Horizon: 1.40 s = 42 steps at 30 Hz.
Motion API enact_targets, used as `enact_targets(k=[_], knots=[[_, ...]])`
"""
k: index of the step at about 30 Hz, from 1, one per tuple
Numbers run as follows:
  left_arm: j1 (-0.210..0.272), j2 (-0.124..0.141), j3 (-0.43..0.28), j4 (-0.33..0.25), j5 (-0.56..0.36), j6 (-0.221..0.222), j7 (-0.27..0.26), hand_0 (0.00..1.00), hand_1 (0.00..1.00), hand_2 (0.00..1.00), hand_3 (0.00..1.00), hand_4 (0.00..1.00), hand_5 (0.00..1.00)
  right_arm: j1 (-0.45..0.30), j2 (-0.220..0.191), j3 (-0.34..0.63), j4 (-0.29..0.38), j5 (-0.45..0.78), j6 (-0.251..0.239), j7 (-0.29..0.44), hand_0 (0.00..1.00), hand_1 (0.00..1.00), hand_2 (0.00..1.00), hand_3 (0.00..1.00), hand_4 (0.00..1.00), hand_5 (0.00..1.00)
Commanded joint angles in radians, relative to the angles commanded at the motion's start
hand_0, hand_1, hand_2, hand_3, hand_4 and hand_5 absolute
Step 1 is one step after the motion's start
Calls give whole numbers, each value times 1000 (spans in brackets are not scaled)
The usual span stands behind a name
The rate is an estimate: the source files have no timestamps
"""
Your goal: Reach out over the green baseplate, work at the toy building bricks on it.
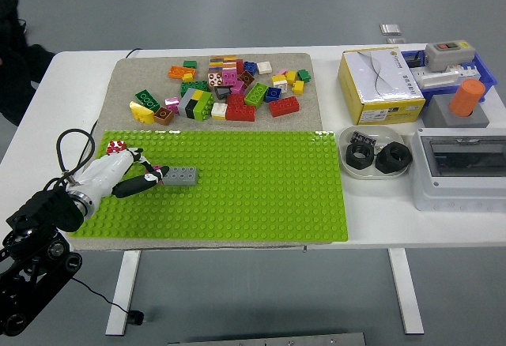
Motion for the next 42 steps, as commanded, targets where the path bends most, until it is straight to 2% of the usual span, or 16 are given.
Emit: enact_targets(k=[12, 24, 33, 42], knots=[[-6, -1, 37, 9, 4, 21, -33, 991, 970, 950, 607, 745, 998, 3, 0, -1, 0, 2, 0, 1, 581, 647, 707, 760, 524, 998], [5, -17, 3, 51, 20, 33, -41, 990, 971, 950, 613, 738, 998, 2, 1, -6, 0, 7, 0, 2, 580, 646, 707, 760, 522, 998], [11, -14, -15, 20, -4, 46, -54, 985, 964, 945, 604, 730, 998, -1, 2, -4, 0, 5, 0, 1, 582, 648, 707, 757, 523, 998], [17, -25, -12, -6, -18, 54, -62, 983, 964, 943, 600, 733, 998, -4, 3, -1, 0, 2, 0, 0, 584, 647, 707, 756, 523, 998]])
